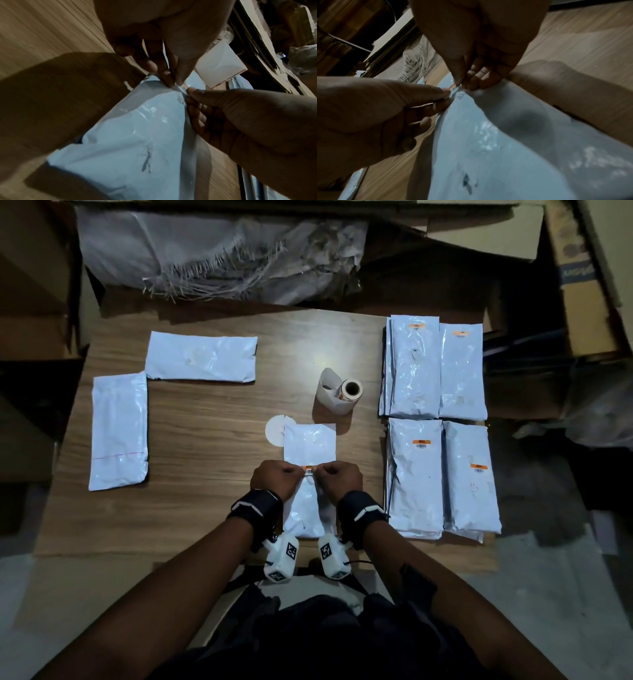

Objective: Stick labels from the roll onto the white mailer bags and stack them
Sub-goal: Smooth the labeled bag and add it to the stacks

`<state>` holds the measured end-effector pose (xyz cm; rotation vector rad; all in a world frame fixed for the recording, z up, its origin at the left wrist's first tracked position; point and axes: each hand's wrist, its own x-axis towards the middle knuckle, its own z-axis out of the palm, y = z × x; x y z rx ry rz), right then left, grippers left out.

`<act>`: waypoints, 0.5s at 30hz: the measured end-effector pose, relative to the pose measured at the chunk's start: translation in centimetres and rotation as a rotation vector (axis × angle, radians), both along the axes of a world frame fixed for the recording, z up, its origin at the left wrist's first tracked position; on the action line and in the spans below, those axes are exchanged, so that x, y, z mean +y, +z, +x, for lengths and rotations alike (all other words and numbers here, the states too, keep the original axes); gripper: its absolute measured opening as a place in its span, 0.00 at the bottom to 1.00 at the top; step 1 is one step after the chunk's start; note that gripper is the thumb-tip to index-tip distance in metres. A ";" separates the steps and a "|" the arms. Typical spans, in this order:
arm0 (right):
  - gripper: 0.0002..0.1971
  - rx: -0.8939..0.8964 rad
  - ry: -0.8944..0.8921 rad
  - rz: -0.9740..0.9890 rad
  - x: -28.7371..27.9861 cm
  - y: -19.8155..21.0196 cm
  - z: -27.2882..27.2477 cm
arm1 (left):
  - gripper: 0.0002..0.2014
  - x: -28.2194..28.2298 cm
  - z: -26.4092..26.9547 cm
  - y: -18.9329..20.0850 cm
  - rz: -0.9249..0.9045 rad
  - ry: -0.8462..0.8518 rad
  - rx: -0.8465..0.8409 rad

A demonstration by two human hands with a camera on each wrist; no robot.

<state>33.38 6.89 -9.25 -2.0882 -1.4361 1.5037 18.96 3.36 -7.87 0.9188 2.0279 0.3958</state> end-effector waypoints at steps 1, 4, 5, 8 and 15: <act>0.11 -0.009 0.001 0.006 0.0 0.0 -0.1 | 0.11 0.0 0.0 -0.1 0.000 0.006 0.006; 0.10 -0.032 -0.015 0.030 -0.2 -0.2 -0.2 | 0.11 0.1 0.3 -0.4 -0.009 0.015 0.003; 0.09 -0.034 -0.025 0.031 -0.2 -0.4 -0.3 | 0.11 0.1 0.3 -0.5 -0.013 0.018 0.002; 0.08 -0.025 -0.055 0.027 -0.3 -0.6 -0.3 | 0.11 0.2 0.5 -0.7 -0.025 0.033 0.000; 0.04 -0.091 -0.060 0.039 -0.2 -0.2 -0.4 | 0.08 0.3 0.7 -1.3 -0.027 0.041 0.024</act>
